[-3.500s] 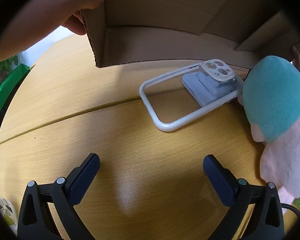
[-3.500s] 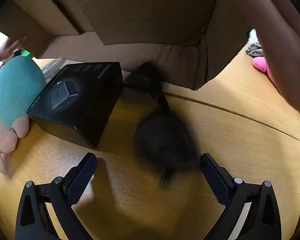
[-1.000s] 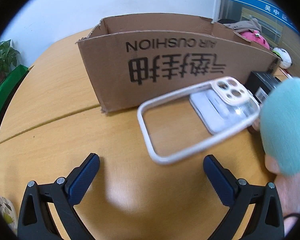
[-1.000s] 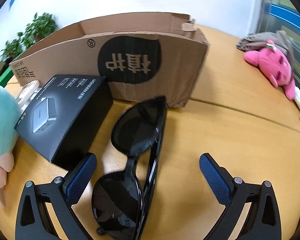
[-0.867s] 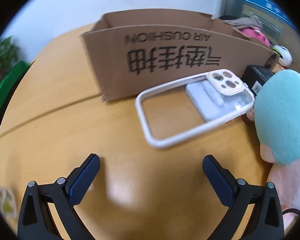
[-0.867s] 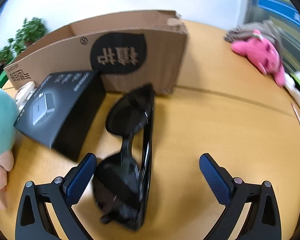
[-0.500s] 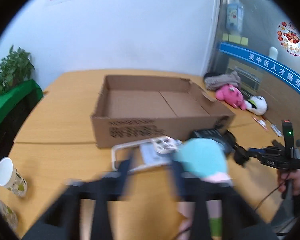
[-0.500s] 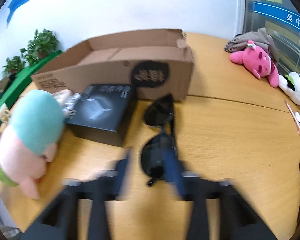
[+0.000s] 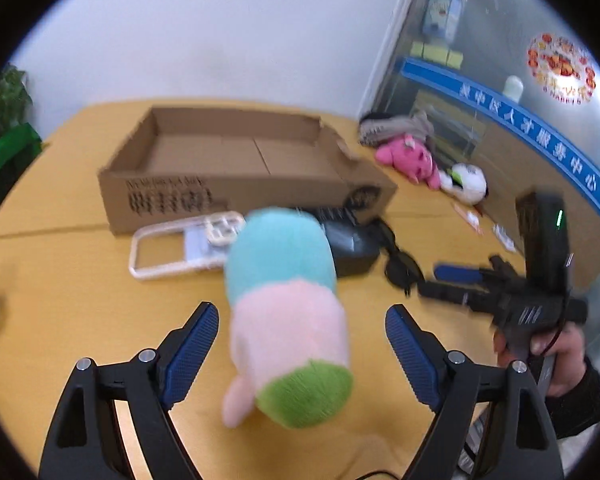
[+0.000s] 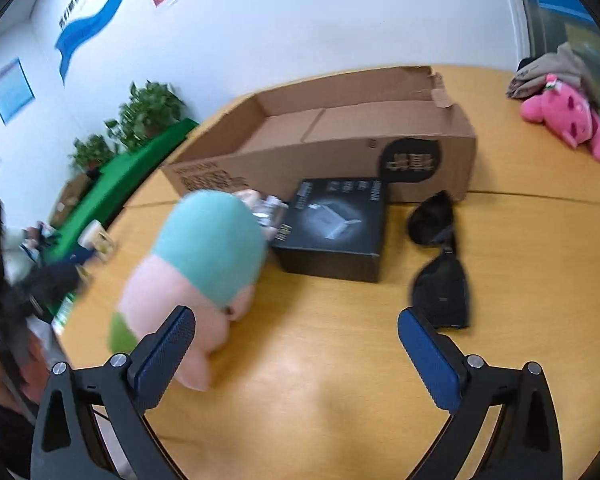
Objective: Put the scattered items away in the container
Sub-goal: 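Close the left gripper on the teal-pink-green plush toy, then lift the plush toy with the left gripper and carry it over the cardboard box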
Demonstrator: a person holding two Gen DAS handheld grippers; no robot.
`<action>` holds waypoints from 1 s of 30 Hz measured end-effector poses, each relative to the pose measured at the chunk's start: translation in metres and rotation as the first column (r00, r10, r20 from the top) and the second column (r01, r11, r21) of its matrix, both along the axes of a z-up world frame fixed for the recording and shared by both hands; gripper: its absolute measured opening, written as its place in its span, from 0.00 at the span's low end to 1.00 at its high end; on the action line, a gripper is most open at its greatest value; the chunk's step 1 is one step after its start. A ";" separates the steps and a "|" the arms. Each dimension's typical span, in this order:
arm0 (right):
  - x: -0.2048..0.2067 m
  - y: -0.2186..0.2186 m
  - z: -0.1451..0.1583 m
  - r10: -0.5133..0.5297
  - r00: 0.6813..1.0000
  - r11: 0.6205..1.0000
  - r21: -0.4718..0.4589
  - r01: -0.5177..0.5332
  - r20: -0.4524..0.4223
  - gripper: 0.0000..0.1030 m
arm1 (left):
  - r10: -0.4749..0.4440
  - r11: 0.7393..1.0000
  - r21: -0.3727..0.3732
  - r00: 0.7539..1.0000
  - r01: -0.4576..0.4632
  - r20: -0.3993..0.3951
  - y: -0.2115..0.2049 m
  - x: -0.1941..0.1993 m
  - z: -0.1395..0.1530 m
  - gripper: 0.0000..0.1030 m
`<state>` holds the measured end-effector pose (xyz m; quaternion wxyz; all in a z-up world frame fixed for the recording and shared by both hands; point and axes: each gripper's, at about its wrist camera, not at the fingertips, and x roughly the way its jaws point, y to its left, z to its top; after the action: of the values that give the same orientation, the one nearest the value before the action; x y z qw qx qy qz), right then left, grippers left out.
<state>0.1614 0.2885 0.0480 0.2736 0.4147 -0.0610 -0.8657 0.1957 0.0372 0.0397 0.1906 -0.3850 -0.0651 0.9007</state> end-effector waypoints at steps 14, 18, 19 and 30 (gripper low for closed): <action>-0.057 -0.082 0.001 0.035 0.982 0.994 -0.111 -0.014 0.187 1.00 | 0.037 0.997 -0.071 0.992 -0.029 0.121 0.016 -0.008 -0.047 0.82; -0.060 -0.111 -0.025 0.058 0.972 0.998 -0.033 -0.052 0.229 0.97 | 0.050 0.998 -0.055 0.985 -0.042 0.163 0.017 -0.010 -0.063 0.78; -0.060 -0.116 -0.032 0.054 0.972 0.999 -0.012 -0.053 0.231 0.93 | 0.055 0.997 -0.055 0.985 -0.047 0.161 0.017 -0.009 -0.064 0.77; -0.039 -0.122 -0.023 0.043 0.993 0.998 -0.045 -0.038 0.114 0.73 | 0.075 0.997 -0.009 0.992 -0.075 0.106 0.011 0.008 -0.048 0.67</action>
<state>0.1225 0.1669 0.0252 0.2962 0.4592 -0.0867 -0.8330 0.2034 0.0482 -0.0083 0.1520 -0.4301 -0.0875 0.8856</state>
